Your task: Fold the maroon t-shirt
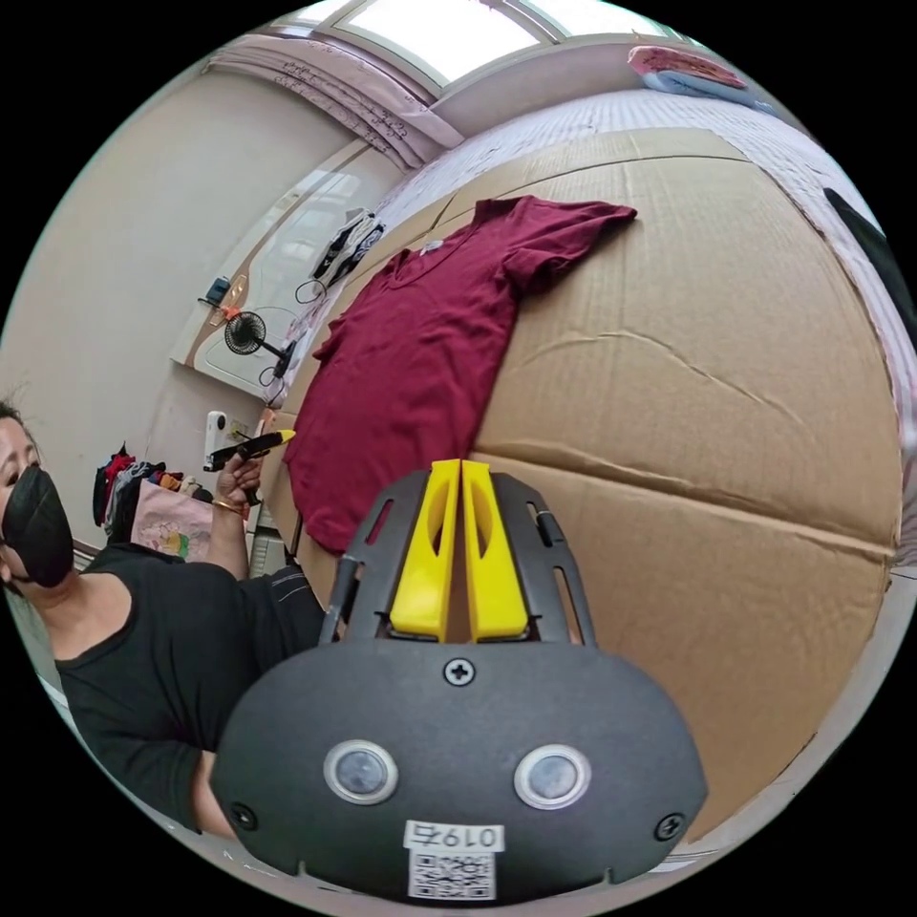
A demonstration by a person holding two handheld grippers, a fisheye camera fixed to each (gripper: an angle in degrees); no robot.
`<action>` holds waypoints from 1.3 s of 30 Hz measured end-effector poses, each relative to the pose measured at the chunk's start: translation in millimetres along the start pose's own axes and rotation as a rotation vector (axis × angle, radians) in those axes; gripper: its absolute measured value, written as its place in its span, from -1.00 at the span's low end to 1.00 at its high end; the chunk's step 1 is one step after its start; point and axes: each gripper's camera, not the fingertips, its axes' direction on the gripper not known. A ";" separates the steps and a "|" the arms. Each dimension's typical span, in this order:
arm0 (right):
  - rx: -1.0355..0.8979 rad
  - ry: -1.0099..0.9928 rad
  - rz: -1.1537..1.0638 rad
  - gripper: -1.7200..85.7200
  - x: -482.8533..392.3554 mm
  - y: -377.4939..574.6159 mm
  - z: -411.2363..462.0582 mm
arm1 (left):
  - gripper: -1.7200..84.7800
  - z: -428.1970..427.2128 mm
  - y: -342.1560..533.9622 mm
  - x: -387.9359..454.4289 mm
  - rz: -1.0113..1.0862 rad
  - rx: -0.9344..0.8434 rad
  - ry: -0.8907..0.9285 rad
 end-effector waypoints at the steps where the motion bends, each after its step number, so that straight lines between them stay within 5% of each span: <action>1: 0.006 0.011 0.004 -0.98 2.3 0.7 -3.7 | -0.93 -1.7 -0.3 -2.3 -0.001 0.000 -0.002; 21: 0.004 -0.082 0.043 -0.84 24.2 17.7 18.7 | -0.94 -30.3 -23.5 -66.2 -0.042 0.010 0.091; 29: -0.031 0.120 -0.034 -0.97 4.2 10.8 31.0 | -0.93 -44.2 -44.6 -59.3 0.028 -0.009 -0.049; 39: -0.048 0.144 -0.054 -0.93 16.1 10.3 48.2 | -0.93 -71.9 -72.6 -90.7 0.030 -0.013 -0.042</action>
